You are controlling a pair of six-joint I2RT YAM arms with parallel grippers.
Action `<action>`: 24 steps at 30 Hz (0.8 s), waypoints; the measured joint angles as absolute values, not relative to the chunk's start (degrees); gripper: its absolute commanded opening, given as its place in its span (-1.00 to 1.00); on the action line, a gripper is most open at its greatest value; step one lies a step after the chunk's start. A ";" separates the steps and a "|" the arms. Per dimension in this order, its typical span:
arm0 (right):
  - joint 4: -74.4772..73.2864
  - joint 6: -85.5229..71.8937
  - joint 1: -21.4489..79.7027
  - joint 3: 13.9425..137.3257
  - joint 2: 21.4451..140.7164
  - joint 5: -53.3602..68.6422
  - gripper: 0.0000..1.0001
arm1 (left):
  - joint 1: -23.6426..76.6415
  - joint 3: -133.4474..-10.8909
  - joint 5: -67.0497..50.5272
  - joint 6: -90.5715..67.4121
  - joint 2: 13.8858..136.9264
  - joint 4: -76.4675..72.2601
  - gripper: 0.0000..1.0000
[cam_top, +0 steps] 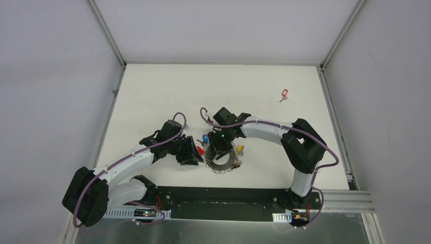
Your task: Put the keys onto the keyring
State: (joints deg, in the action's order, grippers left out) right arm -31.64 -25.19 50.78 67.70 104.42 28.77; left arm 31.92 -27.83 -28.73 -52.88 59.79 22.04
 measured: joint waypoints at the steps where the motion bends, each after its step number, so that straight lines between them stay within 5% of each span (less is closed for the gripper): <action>1: -32.23 -25.19 50.78 67.59 104.42 28.23 -0.29 | 32.34 -28.27 -28.67 -52.90 60.66 22.06 -0.26; 24: -46.57 -22.94 55.11 64.75 95.42 13.72 -0.27 | 37.19 -29.78 -24.10 -54.87 63.61 22.04 -0.25</action>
State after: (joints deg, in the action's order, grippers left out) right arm -46.57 -22.94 55.11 64.75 95.42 13.72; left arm 37.19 -29.78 -24.10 -54.87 63.61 22.04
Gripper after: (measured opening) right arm 0.360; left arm 0.374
